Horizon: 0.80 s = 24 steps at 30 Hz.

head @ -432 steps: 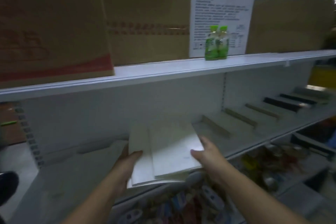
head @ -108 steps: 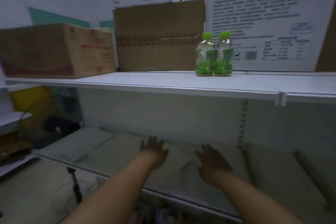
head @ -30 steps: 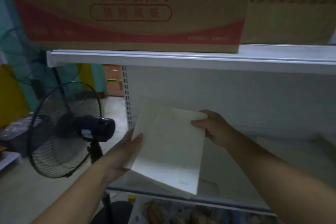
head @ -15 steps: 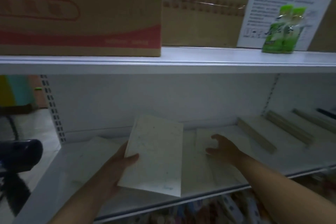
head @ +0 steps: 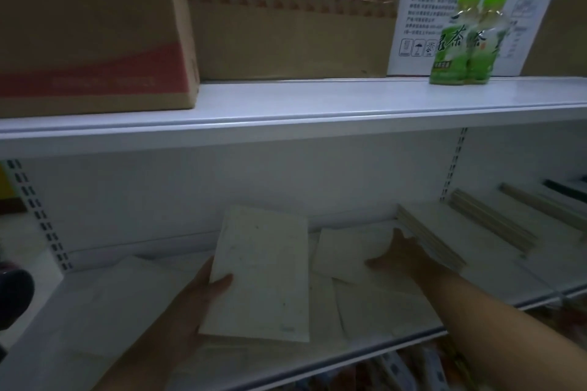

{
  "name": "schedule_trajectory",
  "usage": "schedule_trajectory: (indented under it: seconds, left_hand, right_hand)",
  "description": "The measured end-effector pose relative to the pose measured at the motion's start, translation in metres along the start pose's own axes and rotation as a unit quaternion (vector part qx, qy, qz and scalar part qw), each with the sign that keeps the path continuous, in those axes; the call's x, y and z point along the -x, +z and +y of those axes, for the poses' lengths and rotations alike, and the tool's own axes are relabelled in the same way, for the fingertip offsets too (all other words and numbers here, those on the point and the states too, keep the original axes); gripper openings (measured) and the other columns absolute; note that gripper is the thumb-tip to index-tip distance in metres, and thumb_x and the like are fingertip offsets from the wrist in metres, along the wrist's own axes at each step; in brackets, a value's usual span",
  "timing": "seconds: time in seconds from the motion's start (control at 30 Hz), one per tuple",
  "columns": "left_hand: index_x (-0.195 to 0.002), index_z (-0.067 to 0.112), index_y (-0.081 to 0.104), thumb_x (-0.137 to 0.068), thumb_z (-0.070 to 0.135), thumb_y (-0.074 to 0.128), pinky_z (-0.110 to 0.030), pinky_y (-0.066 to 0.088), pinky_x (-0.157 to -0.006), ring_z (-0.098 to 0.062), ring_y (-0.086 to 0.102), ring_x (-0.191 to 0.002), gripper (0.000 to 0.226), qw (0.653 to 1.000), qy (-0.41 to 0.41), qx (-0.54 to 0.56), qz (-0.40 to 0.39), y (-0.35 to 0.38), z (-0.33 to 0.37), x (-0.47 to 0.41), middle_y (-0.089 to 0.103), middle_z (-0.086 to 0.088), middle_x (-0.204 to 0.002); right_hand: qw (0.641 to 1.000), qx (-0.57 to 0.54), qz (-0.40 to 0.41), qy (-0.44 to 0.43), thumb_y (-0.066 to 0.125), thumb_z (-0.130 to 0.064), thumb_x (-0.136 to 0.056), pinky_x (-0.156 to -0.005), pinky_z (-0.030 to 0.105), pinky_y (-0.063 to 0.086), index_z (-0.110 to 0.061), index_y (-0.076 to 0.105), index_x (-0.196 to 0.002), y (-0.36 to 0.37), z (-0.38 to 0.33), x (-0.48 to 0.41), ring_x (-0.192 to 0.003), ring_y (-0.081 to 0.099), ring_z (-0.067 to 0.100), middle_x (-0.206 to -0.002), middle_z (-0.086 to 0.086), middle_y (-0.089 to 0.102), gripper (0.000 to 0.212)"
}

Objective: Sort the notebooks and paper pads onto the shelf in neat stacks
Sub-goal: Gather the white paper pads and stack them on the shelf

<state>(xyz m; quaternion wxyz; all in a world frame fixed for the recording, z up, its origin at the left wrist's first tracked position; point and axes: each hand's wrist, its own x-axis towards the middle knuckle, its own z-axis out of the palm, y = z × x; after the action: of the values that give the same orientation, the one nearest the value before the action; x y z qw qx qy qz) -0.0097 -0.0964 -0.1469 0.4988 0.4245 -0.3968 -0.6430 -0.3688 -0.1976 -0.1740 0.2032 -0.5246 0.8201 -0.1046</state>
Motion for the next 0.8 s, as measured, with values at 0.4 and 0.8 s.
schedule_trajectory:
  seconds: [0.4,0.8]
  left_hand:
    - [-0.115,0.028,0.057,-0.092,0.012,0.052,-0.038,0.052,-0.073,-0.027,0.065,-0.091,0.028,0.998,0.033,0.006,0.058,0.004,-0.004,-0.005,0.069,-0.002,-0.104]
    - [-0.117,0.017,0.06,-0.066,0.006,0.073,-0.03,0.057,-0.066,-0.017,0.072,-0.081,0.053,0.987,0.03,-0.123,-0.096,0.06,-0.012,0.007,0.075,0.002,-0.093]
  right_hand:
    - [0.887,-0.447,0.112,-0.023,0.057,-0.006,-0.092,-0.098,0.044,0.044,0.005,0.047,-0.13,-0.045,-0.001,0.053,-0.108,0.055,0.03,-0.129,0.019,0.053,0.041]
    - [0.93,-0.309,0.031,-0.198,0.07,-0.003,-0.081,-0.064,0.01,0.051,-0.009,0.066,-0.104,-0.105,-0.008,0.156,-0.078,0.062,0.012,-0.094,0.003,0.067,0.024]
